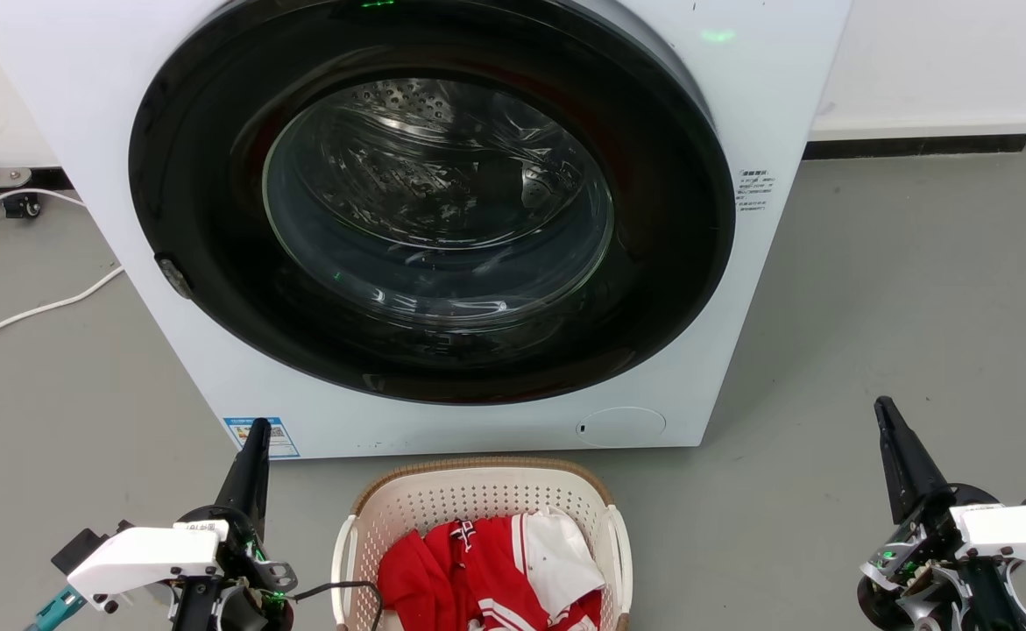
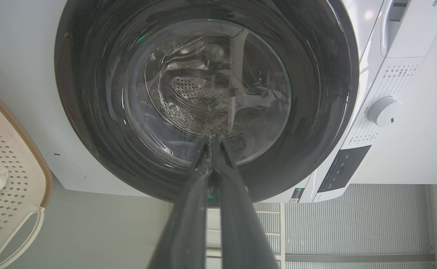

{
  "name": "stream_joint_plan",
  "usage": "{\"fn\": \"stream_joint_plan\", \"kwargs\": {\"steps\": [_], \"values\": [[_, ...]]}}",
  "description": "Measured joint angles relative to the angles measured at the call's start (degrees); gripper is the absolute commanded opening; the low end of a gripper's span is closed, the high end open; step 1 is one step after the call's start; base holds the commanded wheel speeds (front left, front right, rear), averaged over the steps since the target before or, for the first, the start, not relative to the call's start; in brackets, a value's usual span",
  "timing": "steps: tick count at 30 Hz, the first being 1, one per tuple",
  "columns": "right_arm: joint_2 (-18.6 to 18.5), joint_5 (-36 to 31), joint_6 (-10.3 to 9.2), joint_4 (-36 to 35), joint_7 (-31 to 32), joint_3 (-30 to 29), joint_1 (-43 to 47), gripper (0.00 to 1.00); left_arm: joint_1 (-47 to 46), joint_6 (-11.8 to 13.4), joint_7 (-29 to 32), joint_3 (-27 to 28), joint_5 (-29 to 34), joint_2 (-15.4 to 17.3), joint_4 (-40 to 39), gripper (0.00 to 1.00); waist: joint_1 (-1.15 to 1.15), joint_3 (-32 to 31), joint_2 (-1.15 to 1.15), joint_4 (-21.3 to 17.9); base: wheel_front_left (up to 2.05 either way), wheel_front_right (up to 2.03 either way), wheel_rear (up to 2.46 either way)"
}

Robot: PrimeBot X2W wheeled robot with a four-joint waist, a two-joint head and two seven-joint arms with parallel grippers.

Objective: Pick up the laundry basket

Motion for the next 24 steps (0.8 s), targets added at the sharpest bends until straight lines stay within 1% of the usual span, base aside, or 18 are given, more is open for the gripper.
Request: {"fn": "stream_joint_plan", "kwargs": {"steps": [24], "values": [[0.0,0.0,0.0,0.0,0.0,0.0,0.0,0.0,0.0,0.0,0.0,0.0,0.0,0.0,0.0,0.0,0.0,0.0,0.0,0.0,0.0,0.0,0.0]]}}
